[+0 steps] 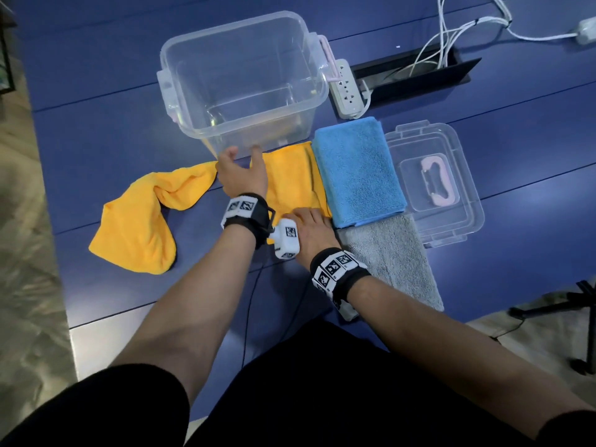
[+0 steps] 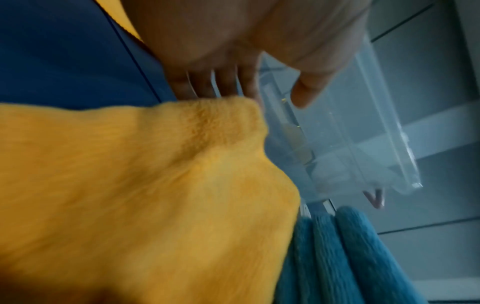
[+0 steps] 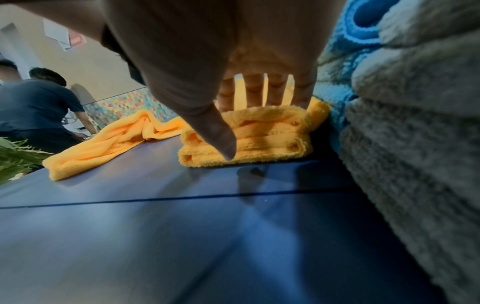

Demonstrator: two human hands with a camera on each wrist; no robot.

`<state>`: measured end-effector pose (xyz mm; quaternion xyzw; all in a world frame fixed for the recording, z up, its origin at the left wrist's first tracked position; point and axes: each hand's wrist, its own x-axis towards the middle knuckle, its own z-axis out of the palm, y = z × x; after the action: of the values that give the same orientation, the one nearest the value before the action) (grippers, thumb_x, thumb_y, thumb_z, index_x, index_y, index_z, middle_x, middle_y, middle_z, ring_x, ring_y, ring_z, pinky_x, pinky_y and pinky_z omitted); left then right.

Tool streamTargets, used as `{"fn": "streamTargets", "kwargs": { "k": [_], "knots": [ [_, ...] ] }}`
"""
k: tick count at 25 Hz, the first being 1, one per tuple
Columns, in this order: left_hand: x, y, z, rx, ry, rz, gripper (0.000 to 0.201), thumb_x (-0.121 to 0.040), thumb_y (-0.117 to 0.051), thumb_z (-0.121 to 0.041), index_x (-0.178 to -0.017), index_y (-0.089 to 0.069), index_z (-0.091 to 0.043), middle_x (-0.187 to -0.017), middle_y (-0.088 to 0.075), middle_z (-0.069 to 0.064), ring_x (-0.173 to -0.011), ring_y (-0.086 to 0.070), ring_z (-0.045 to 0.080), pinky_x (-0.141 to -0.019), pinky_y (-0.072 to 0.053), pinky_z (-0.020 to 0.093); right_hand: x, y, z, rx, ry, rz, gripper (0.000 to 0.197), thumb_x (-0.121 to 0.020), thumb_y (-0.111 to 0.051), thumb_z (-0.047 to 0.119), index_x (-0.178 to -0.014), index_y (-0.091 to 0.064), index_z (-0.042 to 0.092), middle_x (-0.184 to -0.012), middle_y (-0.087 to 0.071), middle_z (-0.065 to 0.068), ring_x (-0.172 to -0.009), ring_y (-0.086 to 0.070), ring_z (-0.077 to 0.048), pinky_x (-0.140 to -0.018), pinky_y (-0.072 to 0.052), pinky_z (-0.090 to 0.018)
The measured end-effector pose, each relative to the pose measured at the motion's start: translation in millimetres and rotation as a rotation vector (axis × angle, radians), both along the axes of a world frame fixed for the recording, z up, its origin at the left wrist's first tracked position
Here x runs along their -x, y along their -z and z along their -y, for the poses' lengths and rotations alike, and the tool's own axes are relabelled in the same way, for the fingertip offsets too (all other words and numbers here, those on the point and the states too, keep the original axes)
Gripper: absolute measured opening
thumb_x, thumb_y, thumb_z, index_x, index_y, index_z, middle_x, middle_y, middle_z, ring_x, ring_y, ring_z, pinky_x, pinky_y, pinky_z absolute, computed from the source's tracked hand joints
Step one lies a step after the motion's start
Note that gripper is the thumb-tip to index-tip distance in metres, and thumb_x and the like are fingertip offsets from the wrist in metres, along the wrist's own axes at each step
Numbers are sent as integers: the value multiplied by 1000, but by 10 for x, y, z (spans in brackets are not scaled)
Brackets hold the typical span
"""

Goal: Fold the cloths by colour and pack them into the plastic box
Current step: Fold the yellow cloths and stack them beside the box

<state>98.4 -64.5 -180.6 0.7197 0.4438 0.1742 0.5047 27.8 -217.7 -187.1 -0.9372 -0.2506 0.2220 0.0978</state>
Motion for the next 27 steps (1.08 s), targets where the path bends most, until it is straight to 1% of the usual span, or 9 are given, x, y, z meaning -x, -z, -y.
{"fn": "streamTargets", "kwargs": {
  "k": [3, 5, 8, 11, 13, 16, 19, 23, 27],
  "knots": [
    [194, 201, 64, -641, 615, 65, 19, -92, -54, -27, -106, -64, -19, -111, -64, 0, -105, -54, 24, -88, -38, 38, 41, -9, 7, -79, 69, 97, 64, -69, -61, 6, -131, -50, 19, -139, -42, -7, -127, -36, -31, -101, -37, -46],
    [236, 333, 25, -741, 1080, -104, 32, -94, -51, -25, -125, -60, -24, -139, -53, 2, -130, -43, 27, -101, -33, 43, 101, -21, 13, -14, 90, 78, 72, -71, -60, 6, -140, -40, 12, -150, -31, -12, -139, -26, -32, -110, -29, -46],
    [186, 450, -7, -824, 1284, -288, 59, -97, -46, -28, -152, -28, -24, -162, -16, 7, -149, -12, 30, -118, -14, 52, 227, -1, 32, 131, 100, 15, 83, -82, -56, 16, -151, -12, 3, -159, -7, -17, -147, -6, -32, -118, -19, -46],
    [144, 409, 40, -989, 1458, -362, 68, -95, -42, -22, -156, -12, -24, -164, -3, 6, -150, -1, 32, -119, -4, 56, 331, -4, 94, 183, 108, -6, 90, -85, -55, 28, -151, 0, -3, -159, 3, -20, -148, 0, -34, -119, -15, -45],
    [118, 334, 84, -945, 1411, -372, 67, -97, -41, -26, -156, -9, -21, -164, -4, 8, -151, 0, 30, -119, -1, 53, 379, 0, 132, 194, 104, 27, 93, -84, -57, 29, -151, 1, -3, -159, 3, -21, -148, 0, -34, -119, -15, -46],
    [252, 268, 41, -770, 1170, -266, 57, -98, -42, -40, -151, -32, -19, -161, -21, 11, -149, -13, 31, -118, -11, 50, 373, 18, 157, 114, 63, 98, 88, -82, -57, 19, -154, -7, 11, -160, -2, -16, -148, -3, -33, -117, -15, -46],
    [701, 337, -148, -769, 1293, -314, 67, -93, -31, -57, -149, -37, -19, -160, -21, 11, -149, -13, 31, -118, -14, 53, 361, 17, 152, 205, -74, 5, 93, -83, -58, 18, -154, 1, 21, -161, 6, -13, -148, 5, -33, -119, -7, -47],
    [1312, 322, -740, -740, 679, -304, 60, -93, -43, -46, -143, -45, -13, -153, -35, 17, -144, -25, 37, -115, -20, 52, 403, -17, 36, 112, -75, 36, 85, -84, -56, 12, -153, -11, 28, -161, 5, -11, -148, 7, -33, -120, -2, -48],
    [2019, 332, -1342, -456, 300, -674, 73, -89, -60, -39, -150, -29, -14, -158, -21, 16, -144, -18, 40, -111, -25, 56, 614, 26, -73, 134, -220, -48, 79, -88, -54, 13, -153, -12, 32, -161, 13, -7, -148, 12, -29, -121, -4, -46]
  ]
}}
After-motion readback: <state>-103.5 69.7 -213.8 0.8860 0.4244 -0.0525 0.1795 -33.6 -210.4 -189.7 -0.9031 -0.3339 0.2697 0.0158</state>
